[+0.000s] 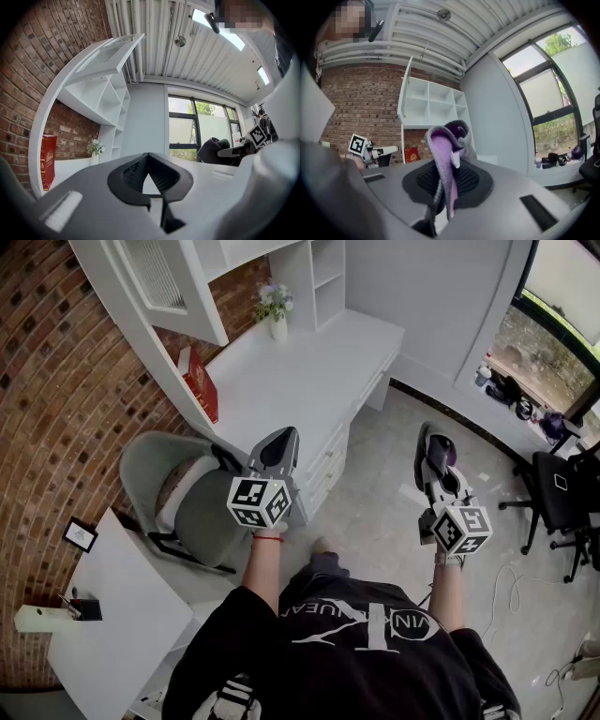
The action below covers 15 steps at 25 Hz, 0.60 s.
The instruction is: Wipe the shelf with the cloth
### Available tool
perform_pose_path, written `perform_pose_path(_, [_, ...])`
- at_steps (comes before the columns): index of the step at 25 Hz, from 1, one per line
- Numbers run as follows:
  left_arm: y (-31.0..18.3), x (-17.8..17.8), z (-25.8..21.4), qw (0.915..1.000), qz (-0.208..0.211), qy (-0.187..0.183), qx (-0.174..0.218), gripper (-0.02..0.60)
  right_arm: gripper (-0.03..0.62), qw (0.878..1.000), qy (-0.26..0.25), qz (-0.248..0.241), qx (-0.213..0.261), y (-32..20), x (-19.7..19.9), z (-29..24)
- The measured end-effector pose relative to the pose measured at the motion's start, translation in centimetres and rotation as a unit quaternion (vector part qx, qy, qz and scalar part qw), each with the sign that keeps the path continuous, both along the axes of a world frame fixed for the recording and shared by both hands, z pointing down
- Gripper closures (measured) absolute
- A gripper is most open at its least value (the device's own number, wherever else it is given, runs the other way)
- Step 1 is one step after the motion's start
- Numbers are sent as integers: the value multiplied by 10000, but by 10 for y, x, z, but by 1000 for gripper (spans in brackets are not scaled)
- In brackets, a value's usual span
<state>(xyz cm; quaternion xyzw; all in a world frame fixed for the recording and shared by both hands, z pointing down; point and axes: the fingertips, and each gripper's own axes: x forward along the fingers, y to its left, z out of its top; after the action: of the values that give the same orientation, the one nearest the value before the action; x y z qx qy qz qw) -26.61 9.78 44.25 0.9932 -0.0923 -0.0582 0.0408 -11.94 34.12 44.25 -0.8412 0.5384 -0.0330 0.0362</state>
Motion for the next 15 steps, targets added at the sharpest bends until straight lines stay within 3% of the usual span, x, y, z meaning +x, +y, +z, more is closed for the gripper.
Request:
perform_pose_path(6, [0, 2, 4, 10000, -11, 4, -86, 571, 543, 10000, -34, -69, 3, 1, 0, 5])
perform_pose_path(15, [13, 38, 19, 9996, 200, -124, -183, 572, 543, 9998, -178, 82, 82, 23, 25, 15])
